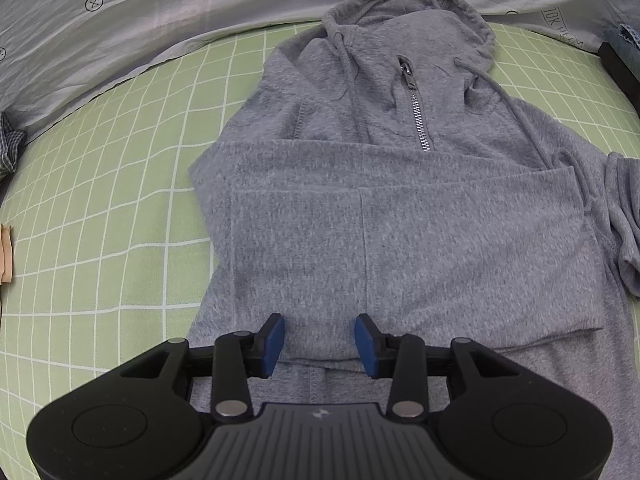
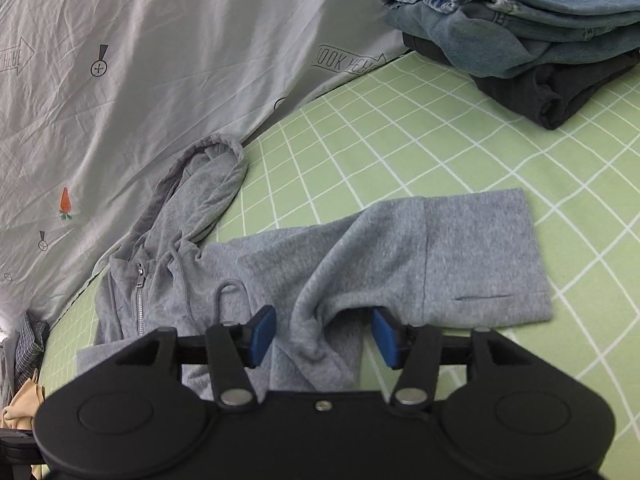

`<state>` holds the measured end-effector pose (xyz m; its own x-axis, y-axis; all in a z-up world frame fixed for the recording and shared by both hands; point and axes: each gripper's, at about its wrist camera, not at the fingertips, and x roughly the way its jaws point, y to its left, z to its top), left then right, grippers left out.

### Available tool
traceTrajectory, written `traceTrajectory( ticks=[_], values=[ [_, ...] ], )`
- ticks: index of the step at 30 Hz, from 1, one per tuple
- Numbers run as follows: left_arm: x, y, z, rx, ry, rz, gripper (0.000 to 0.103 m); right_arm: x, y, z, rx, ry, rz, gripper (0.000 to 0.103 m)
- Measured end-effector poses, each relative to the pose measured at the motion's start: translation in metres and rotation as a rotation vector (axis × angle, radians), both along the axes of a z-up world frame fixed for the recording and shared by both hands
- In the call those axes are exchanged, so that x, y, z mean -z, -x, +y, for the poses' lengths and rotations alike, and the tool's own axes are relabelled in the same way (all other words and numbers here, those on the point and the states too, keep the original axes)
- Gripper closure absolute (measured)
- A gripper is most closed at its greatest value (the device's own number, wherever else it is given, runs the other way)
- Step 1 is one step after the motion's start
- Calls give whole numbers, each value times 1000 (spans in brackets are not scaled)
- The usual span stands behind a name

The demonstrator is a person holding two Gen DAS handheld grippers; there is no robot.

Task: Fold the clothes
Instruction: 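Move the right gripper to a grey sleeve cuff, then grasp the sleeve cuff with the right gripper and fold it across the body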

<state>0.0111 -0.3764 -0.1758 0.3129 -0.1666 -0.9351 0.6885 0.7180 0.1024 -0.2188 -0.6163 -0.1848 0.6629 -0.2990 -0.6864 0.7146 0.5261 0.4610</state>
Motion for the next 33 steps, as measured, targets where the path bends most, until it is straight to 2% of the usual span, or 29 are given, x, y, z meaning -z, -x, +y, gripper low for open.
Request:
traceTrajectory(
  ticks=[2, 6, 9, 16, 17, 19, 21, 25, 33],
  values=[
    [0, -1, 0, -2, 2, 0, 61, -5, 12, -6, 26, 24, 21, 45],
    [0, 0, -1, -5, 2, -5, 59, -12, 34, -11, 80, 133, 110, 42],
    [0, 0, 0, -6, 2, -6, 59, -8, 46, -22, 172, 162, 169, 38],
    [1, -1, 1, -12, -1, -4, 56, 5, 38, -31, 149, 112, 168, 35],
    [1, -2, 1, -13, 0, -4, 56, 6, 36, -31, 143, 104, 167, 40],
    [1, -2, 2, -18, 2, -5, 55, 10, 34, -33, 133, 89, 163, 72],
    [2, -2, 2, -21, 2, -6, 54, 13, 31, -35, 122, 73, 156, 88],
    [2, -2, 2, -24, 4, -4, 54, 13, 13, -22, 88, -48, 8, 92],
    [1, -3, 3, -36, 17, 5, 53, 13, -23, 3, 18, -289, -290, 93]
  ],
)
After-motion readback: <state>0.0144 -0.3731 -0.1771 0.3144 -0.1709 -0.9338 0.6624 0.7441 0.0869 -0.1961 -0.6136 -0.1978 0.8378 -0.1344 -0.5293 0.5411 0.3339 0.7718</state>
